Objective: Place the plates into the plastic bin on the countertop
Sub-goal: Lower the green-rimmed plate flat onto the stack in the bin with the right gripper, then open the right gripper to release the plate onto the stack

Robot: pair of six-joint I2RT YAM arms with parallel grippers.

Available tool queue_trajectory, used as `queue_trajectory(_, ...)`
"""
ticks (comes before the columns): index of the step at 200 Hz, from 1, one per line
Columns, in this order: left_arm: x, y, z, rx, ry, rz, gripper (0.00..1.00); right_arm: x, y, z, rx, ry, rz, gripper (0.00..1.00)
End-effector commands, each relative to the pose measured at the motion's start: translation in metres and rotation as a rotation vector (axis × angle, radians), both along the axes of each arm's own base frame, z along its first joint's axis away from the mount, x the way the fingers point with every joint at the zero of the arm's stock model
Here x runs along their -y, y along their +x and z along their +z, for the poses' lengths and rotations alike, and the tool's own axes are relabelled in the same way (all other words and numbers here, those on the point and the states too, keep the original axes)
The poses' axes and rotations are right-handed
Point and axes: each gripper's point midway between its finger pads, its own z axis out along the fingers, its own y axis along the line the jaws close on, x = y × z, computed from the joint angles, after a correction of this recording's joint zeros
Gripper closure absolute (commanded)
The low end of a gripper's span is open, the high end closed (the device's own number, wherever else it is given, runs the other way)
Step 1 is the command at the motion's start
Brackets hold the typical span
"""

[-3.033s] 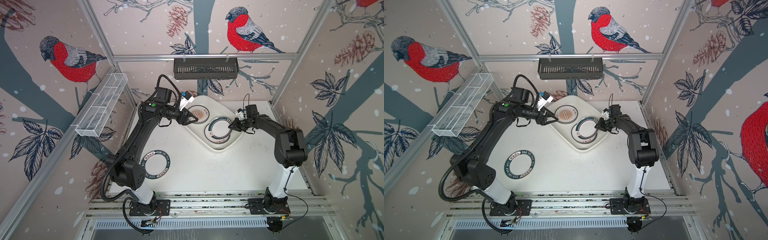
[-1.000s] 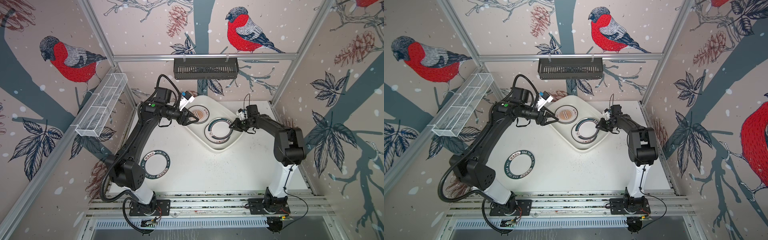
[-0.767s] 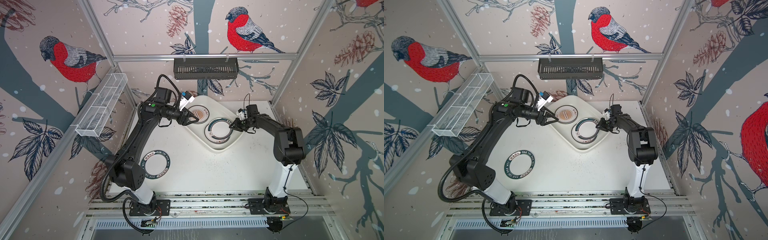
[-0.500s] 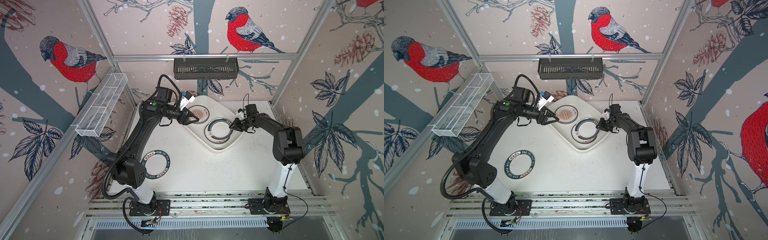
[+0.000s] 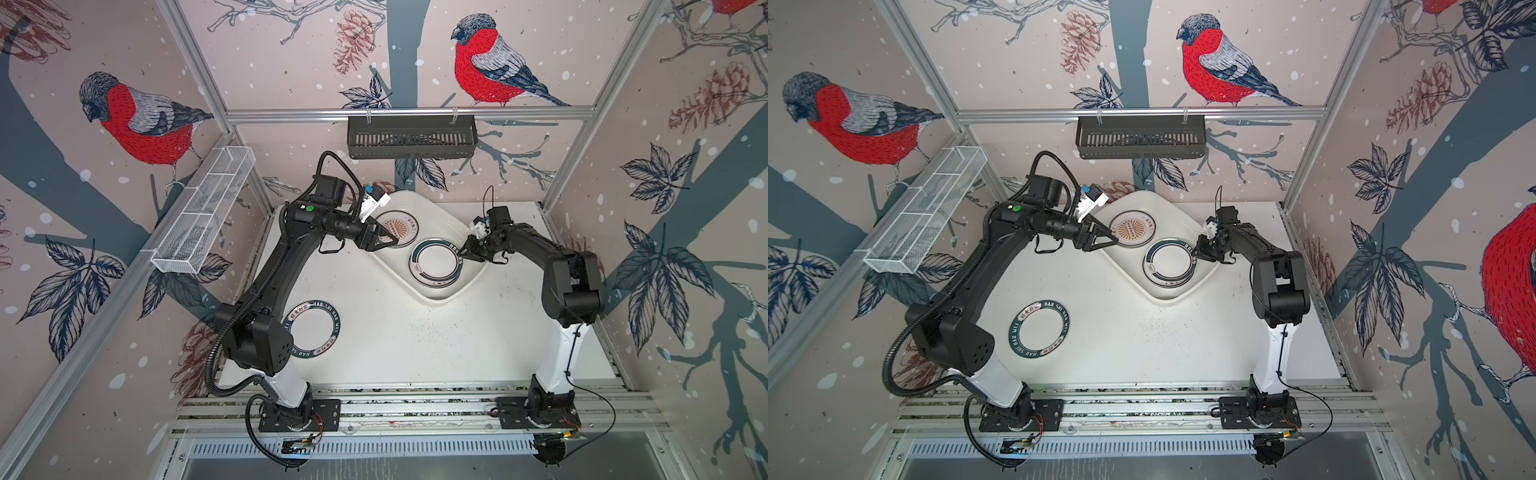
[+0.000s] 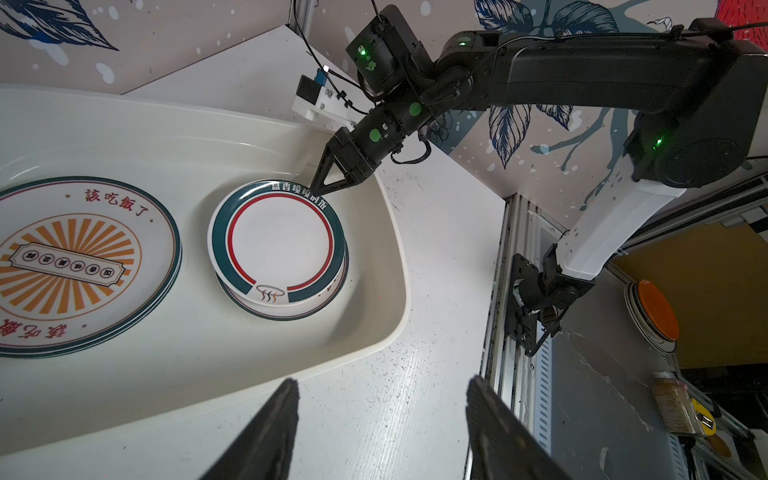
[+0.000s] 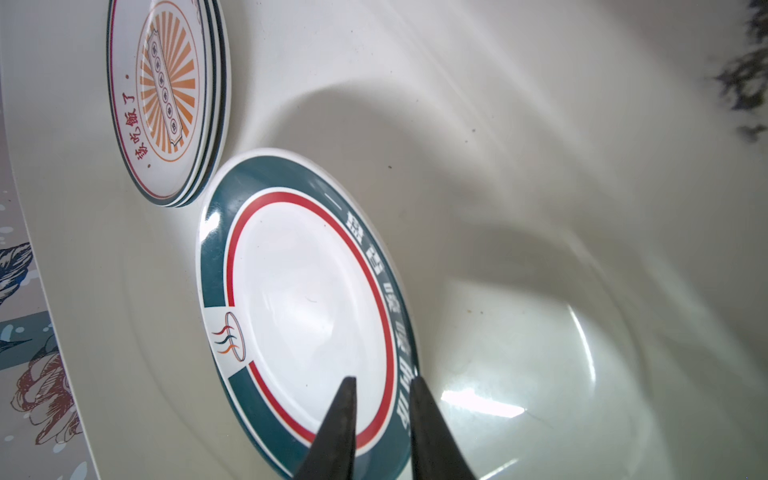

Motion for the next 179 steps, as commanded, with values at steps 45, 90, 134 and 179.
queue_trajectory(45, 0.000, 0.002, 0.001, 0.010, -0.001, 0.003, 0.36, -0.004, 0.000, 0.000, -0.017, -0.016, 0.007, 0.75)
queue_trajectory(90, -0.006, -0.001, -0.010, 0.026, 0.044, 0.023, 0.35, -0.007, 0.006, 0.004, 0.005, -0.071, 0.003, 0.72)
queue_trajectory(134, -0.011, -0.003, -0.024, 0.012, 0.070, 0.033, 0.35, -0.005, 0.011, 0.006, 0.041, -0.188, -0.017, 0.67)
queue_trajectory(179, -0.013, -0.004, -0.025, 0.024, 0.065, 0.035, 0.35, 0.000, 0.012, 0.000, 0.036, -0.231, -0.031, 0.65)
